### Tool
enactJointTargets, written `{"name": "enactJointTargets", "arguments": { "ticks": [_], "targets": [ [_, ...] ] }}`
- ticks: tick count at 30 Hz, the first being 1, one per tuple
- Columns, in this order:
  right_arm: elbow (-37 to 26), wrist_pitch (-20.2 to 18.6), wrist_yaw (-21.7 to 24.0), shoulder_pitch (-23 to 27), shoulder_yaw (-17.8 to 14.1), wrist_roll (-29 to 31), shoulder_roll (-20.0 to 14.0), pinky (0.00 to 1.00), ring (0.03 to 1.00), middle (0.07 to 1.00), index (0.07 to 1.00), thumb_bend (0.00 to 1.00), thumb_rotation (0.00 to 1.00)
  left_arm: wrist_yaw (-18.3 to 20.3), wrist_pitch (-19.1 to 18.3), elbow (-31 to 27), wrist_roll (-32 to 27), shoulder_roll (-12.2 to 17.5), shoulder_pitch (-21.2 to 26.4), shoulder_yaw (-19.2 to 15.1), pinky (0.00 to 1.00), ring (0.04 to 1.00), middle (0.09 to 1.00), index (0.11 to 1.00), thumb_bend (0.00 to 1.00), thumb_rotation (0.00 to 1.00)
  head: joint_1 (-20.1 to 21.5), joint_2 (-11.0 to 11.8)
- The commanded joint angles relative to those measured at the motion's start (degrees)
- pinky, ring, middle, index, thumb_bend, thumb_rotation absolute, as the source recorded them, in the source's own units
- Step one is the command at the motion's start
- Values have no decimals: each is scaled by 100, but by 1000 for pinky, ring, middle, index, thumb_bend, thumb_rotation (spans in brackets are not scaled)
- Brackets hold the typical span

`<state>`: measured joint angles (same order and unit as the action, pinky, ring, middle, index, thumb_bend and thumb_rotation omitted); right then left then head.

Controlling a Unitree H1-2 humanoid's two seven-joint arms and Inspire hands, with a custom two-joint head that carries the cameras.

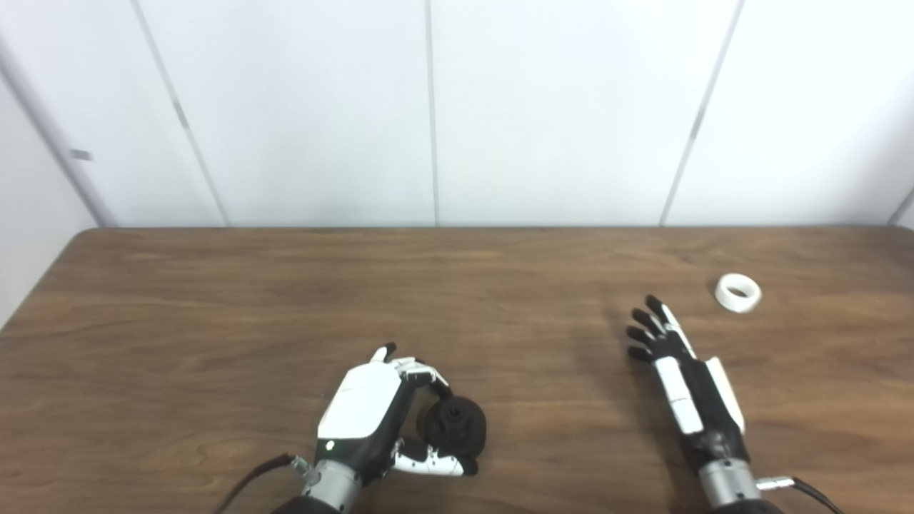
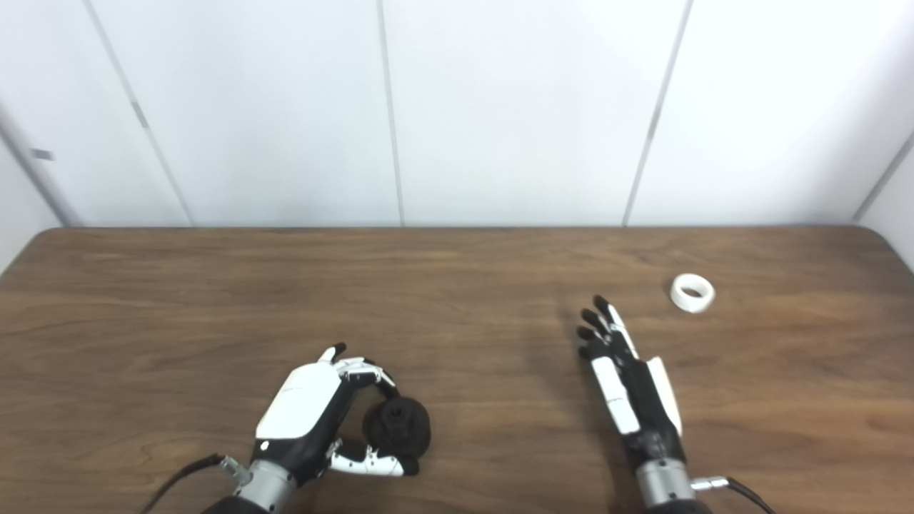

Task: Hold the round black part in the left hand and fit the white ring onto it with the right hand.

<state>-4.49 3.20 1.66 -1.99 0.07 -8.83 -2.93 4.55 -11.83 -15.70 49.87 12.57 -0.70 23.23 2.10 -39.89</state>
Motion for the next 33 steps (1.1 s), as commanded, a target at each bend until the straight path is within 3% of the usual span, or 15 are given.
{"name": "enactJointTargets", "arguments": {
  "ticks": [1,11,19,29,31,33],
  "targets": [
    [147,-63,-75,-274,108,-10,134,819,875,921,967,504,1000,49,136,-81,138,4,-75,87,1000,851,744,483,523,54,30,-32],
    [-196,-364,-110,-320,178,-28,162,822,869,930,962,523,1000,212,220,-152,197,-40,-456,237,1000,861,745,483,522,56,194,-336],
    [-428,-573,-113,-362,183,-30,51,802,867,923,956,519,1000,-114,432,84,200,-87,-650,225,1000,865,754,484,520,56,239,-471],
    [-752,-889,-140,-341,162,-52,-66,827,889,889,902,492,1000,-418,607,347,234,-122,-757,178,1000,850,751,485,519,55,288,-449],
    [-882,-1005,-166,-300,146,-111,-87,805,883,883,884,485,972,-452,618,370,223,-113,-771,171,1000,850,750,485,520,55,288,-449],
    [-1000,-1120,-190,-250,109,-148,-97,783,877,881,868,499,849,-454,610,392,181,-114,-783,150,1000,854,755,485,521,55,395,-412]
  ]
}}
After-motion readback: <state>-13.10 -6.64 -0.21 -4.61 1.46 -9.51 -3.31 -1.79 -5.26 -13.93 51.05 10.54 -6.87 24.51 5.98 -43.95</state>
